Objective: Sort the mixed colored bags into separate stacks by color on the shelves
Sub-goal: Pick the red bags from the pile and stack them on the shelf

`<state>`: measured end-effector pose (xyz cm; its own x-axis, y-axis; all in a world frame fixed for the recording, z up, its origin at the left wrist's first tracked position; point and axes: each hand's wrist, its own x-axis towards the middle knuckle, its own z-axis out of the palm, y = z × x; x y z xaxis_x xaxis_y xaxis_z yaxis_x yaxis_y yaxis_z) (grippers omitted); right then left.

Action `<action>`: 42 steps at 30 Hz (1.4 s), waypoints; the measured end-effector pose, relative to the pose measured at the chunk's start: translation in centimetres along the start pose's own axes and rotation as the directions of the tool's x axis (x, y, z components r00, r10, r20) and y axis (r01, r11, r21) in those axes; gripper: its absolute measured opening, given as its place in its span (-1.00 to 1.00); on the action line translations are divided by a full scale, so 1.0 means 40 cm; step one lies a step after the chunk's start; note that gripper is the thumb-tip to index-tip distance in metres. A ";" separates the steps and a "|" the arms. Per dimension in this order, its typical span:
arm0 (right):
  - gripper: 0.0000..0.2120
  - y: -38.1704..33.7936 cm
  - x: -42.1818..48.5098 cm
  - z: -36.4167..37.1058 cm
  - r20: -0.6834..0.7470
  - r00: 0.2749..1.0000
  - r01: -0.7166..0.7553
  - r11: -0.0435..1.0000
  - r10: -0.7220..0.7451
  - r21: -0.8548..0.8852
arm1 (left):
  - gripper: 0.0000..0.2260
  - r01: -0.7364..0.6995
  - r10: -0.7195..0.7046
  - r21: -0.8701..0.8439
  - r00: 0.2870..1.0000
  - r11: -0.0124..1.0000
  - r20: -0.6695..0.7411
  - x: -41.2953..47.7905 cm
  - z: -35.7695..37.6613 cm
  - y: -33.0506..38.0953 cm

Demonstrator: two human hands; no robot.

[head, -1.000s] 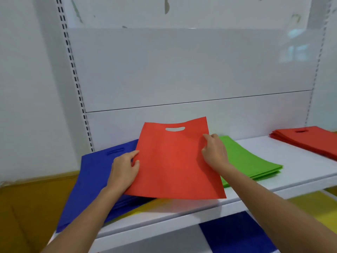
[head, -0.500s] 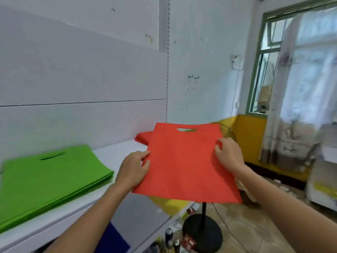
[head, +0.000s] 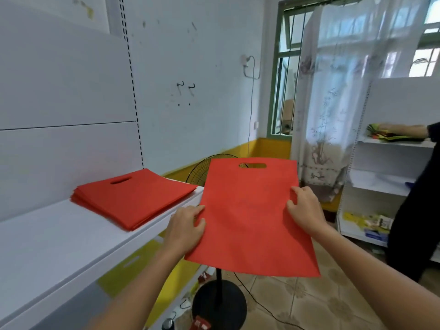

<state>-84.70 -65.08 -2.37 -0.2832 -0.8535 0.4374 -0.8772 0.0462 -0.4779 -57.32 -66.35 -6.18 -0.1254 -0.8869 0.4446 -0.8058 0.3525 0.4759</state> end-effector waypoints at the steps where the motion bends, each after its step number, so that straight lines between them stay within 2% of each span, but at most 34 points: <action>1: -0.60 0.002 0.037 0.019 0.001 1.000 0.010 1.000 -0.010 0.008 | -0.58 0.004 -0.004 -0.004 1.000 1.000 -0.004 0.036 0.012 -0.008; 5: -0.65 -0.028 0.205 0.090 0.012 0.999 0.037 0.999 -0.037 0.037 | -0.46 0.019 -0.019 0.000 1.000 1.000 -0.024 0.185 0.042 -0.052; 10: -0.59 -0.104 0.396 0.183 0.024 0.993 0.115 0.991 -0.117 0.073 | -0.64 0.062 -0.057 0.060 0.996 0.996 -0.074 0.347 0.025 -0.133; 13: -0.59 -0.174 0.474 0.256 0.058 0.982 0.173 0.981 -0.179 0.091 | -0.54 0.126 -0.113 0.104 0.986 0.987 -0.125 0.382 -0.007 -0.193; 16: -0.62 -0.280 0.549 0.341 0.082 0.952 0.279 0.947 -0.295 0.160 | -0.60 0.224 -0.193 0.135 0.958 0.965 -0.212 0.397 -0.066 -0.260; 20: -0.61 -0.451 0.613 0.449 0.112 0.866 0.440 0.849 -0.487 0.293 | -0.60 0.375 -0.289 0.192 0.886 0.907 -0.363 0.373 -0.161 -0.323; 24: -0.62 -0.596 0.635 0.536 0.149 0.745 0.551 0.725 -0.651 0.414 | -0.68 0.552 -0.408 0.179 0.764 0.814 -0.500 0.319 -0.222 -0.349; 27: -0.66 -0.662 0.639 0.587 0.165 0.657 0.607 0.645 -0.736 0.464 | -0.70 0.639 -0.447 0.166 0.676 0.751 -0.586 0.284 -0.233 -0.343; 32: -0.81 -0.663 0.614 0.664 0.276 0.539 0.638 0.600 -0.795 0.482 | -0.74 0.745 -0.533 0.140 0.582 0.652 -0.615 0.223 -0.182 -0.325; 35: -0.75 -0.644 0.589 0.707 0.393 0.455 0.666 0.598 -0.799 0.446 | -0.73 0.794 -0.580 0.172 0.555 0.583 -0.596 0.196 -0.146 -0.314; 37: -0.70 -0.629 0.575 0.738 0.515 0.372 0.684 0.603 -0.773 0.411 | -0.72 0.824 -0.617 0.218 0.543 0.524 -0.569 0.181 -0.121 -0.302; 39: -0.70 -0.615 0.561 0.763 0.591 0.313 0.678 0.611 -0.743 0.409 | -0.74 0.854 -0.628 0.225 0.501 0.469 -0.595 0.169 -0.104 -0.293; 42: -0.83 -0.607 0.547 0.772 0.567 0.325 0.632 0.620 -0.757 0.466 | -0.77 0.902 -0.654 0.135 0.394 0.411 -0.645 0.161 -0.111 -0.295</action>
<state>-57.62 -100.91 -4.71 0.7918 -0.6065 0.0724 -0.5421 -0.7523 -0.3743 -46.04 -74.89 -5.56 0.8511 -0.3877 0.3539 -0.5221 -0.6953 0.4939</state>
